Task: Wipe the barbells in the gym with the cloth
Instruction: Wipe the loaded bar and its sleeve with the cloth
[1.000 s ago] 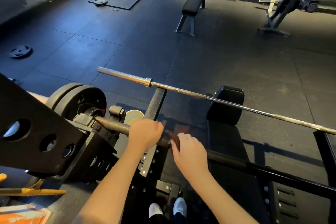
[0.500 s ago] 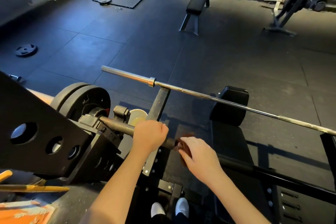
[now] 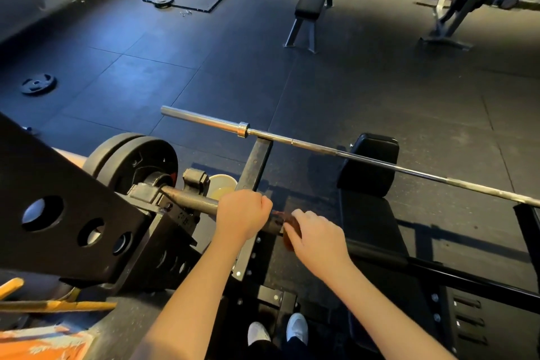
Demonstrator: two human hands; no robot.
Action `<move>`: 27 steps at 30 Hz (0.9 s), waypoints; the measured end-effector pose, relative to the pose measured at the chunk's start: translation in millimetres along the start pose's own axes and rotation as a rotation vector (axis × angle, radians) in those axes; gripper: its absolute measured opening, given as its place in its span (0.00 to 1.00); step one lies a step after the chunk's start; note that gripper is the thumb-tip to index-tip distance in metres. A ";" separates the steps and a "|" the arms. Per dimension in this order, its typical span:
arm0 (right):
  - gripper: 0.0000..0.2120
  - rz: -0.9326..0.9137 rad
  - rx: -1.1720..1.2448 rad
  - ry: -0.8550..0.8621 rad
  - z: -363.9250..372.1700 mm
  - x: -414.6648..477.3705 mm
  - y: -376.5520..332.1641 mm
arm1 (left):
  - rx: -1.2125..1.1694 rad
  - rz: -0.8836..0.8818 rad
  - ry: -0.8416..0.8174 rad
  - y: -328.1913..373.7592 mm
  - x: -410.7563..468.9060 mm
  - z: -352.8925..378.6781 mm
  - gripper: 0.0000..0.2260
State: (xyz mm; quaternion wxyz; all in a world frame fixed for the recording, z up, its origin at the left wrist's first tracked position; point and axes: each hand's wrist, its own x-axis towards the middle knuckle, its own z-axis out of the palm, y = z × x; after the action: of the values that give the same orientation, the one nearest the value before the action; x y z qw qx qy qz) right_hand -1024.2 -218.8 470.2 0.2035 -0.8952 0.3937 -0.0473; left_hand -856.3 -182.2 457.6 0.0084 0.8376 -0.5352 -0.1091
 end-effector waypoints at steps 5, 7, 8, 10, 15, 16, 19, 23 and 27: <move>0.12 0.317 0.379 -0.234 -14.6 38.6 7.7 | 0.010 -0.009 -0.027 1.6 2.1 -2.5 0.14; 0.11 0.209 0.341 -0.175 -11.1 9.3 9.3 | 0.020 -0.015 -0.048 1.0 0.9 -2.1 0.15; 0.12 0.097 0.212 -0.077 -8.7 -10.2 12.2 | 0.032 -0.014 -0.059 0.1 2.0 -2.3 0.15; 0.21 -0.069 -0.020 0.067 -1.5 -43.0 33.8 | 0.055 -0.006 -0.087 -0.3 3.5 -2.1 0.16; 0.15 0.006 0.042 0.116 -6.1 -35.8 36.3 | 0.044 0.053 -0.002 -1.0 -1.2 -0.7 0.20; 0.14 -0.004 0.065 0.118 -2.6 -24.3 22.0 | 0.062 0.077 0.026 -1.5 -2.0 -0.4 0.19; 0.11 -0.104 0.010 0.121 10.9 -3.9 -7.1 | 0.166 0.149 0.034 -1.3 -3.6 0.4 0.14; 0.19 -0.101 -0.055 0.200 11.7 -37.6 32.8 | 0.181 0.145 0.041 -3.4 -2.4 1.4 0.16; 0.18 0.074 -0.103 0.324 5.1 -67.6 67.1 | 0.128 0.109 0.041 -1.9 -0.7 3.0 0.18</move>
State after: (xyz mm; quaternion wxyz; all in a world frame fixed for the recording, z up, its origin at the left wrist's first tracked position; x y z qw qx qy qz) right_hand -1115.3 -208.9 443.7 0.0927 -0.8699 0.4561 -0.1633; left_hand -855.4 -180.4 454.5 -0.0281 0.8081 -0.5857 -0.0568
